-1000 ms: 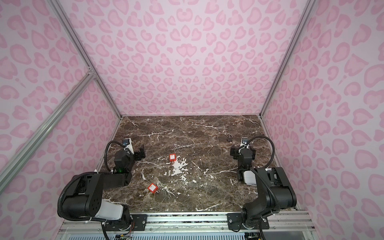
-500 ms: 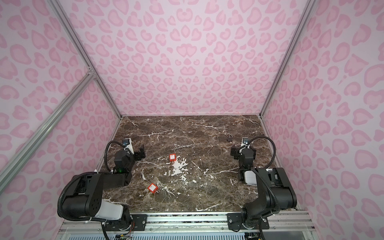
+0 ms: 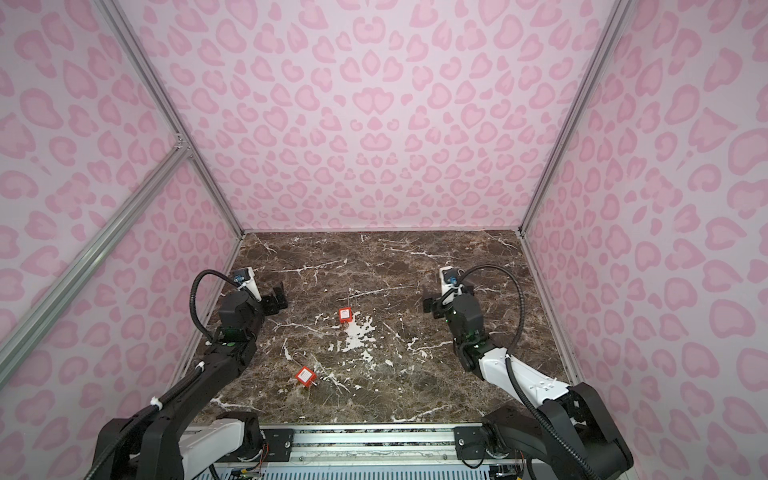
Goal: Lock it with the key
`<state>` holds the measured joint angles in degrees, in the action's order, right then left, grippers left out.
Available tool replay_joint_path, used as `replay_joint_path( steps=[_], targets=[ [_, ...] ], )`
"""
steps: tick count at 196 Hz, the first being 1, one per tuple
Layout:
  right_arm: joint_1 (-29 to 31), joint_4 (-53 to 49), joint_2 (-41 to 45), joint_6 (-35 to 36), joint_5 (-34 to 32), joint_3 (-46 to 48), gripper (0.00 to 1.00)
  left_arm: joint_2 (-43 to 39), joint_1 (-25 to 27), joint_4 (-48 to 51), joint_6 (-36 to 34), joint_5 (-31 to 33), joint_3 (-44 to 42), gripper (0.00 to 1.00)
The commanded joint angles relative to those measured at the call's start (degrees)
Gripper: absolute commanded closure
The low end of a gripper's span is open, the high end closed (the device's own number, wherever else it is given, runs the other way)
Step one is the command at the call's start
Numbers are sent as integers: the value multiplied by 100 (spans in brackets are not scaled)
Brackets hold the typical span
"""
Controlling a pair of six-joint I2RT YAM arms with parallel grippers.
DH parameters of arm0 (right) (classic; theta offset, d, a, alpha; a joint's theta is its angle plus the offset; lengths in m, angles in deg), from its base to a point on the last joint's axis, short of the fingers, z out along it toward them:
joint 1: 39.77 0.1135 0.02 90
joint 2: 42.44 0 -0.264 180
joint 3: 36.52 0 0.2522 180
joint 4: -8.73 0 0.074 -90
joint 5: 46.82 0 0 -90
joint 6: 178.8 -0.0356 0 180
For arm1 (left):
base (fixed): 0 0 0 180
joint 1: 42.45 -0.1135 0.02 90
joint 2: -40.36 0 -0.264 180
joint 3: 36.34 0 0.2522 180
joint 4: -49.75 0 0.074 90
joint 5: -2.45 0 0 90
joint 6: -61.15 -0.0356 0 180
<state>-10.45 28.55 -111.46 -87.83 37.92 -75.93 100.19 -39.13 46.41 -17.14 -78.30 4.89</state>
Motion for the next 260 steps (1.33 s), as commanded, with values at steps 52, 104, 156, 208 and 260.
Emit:
replay_joint_path(
  steps=[52, 104, 156, 208, 260],
  targets=[
    [2817, -478, -2166, 947, 1187, -1139, 2, -1491, 2, 3158, 1337, -134, 187, 1],
    [3655, -1065, -3392, 1517, 1976, -2332, 2, -1492, 3, 3814, 1405, -418, 476, 1],
    [3871, -1452, -4198, 1714, 1931, -3069, 2, -1529, 2, 4022, 1700, -713, 567, 2],
    [4003, -1852, -4771, 2156, 1725, -3668, 3, -1471, 3, 4085, 1809, -884, 723, 2],
    [3918, -2006, -5042, 1733, 1987, -4044, 11, -1527, 3, 4187, 1844, -1054, 789, 3]
  ],
)
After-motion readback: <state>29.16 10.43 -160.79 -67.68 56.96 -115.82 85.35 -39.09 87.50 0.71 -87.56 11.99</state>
